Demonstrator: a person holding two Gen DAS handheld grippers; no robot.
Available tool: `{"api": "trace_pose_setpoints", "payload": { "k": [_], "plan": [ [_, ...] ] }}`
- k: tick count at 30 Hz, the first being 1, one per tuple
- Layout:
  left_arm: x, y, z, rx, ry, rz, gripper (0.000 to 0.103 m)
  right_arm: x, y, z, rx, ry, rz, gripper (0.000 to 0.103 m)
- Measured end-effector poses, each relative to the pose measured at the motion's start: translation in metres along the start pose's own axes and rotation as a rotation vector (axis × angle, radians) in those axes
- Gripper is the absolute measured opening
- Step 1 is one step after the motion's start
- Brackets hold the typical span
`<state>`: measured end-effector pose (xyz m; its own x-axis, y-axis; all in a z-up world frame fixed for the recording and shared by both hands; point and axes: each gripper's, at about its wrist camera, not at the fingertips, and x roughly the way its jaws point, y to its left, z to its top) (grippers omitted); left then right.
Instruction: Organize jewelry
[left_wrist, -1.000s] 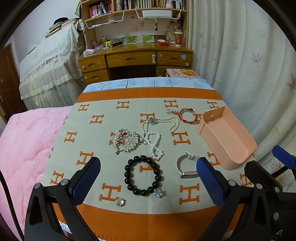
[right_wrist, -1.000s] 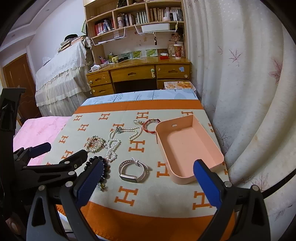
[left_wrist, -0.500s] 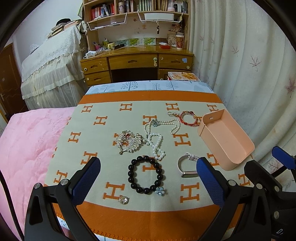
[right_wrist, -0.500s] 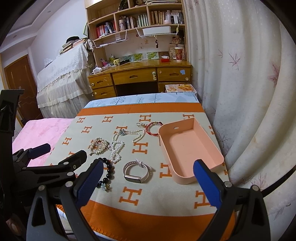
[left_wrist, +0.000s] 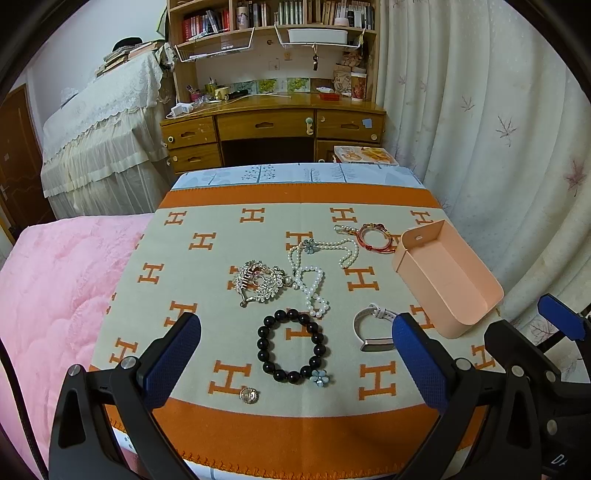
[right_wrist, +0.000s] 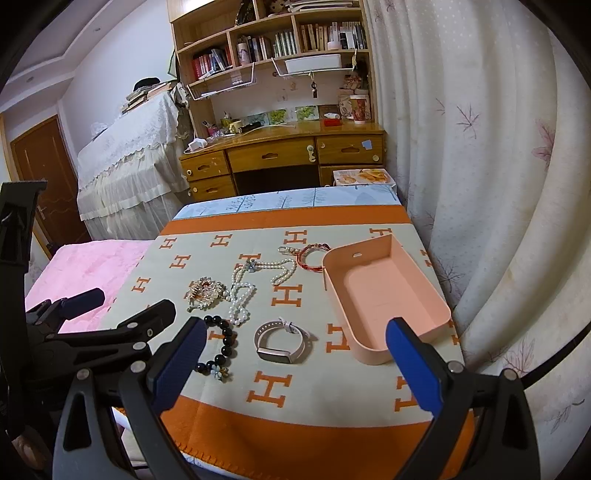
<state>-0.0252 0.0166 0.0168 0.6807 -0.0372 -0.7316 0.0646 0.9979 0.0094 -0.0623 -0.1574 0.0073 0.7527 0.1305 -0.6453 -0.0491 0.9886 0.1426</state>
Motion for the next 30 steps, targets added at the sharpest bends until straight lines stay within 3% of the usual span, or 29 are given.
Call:
{"api": "trace_pose_setpoints", "payload": {
  "k": [9,14,16,20,24,28,30],
  "plan": [
    [0.001,0.000,-0.003,0.001,0.024,-0.016,0.102,-0.001,0.006,-0.004,0.000,0.008,-0.004,0.098],
    [0.013,0.016,-0.005,-0.058,0.069,-0.113,0.102,0.009,0.010,-0.010,-0.031,0.055,-0.024,0.098],
    [0.015,0.025,-0.004,-0.073,0.074,-0.119,0.102,0.013,0.012,-0.013,-0.053,0.065,-0.034,0.098],
    [0.019,0.037,0.000,-0.030,0.073,-0.087,0.102,0.021,0.010,-0.011,-0.064,0.077,-0.008,0.098],
    [0.029,0.053,0.011,0.017,0.129,-0.102,0.102,0.034,0.007,0.003,-0.073,0.105,0.048,0.098],
    [0.046,0.066,0.028,0.092,0.168,-0.067,0.102,0.048,0.008,0.028,-0.118,0.116,0.070,0.098],
    [0.058,0.070,0.039,0.136,0.199,-0.067,0.102,0.057,0.010,0.041,-0.146,0.126,0.084,0.090]
  ]
}}
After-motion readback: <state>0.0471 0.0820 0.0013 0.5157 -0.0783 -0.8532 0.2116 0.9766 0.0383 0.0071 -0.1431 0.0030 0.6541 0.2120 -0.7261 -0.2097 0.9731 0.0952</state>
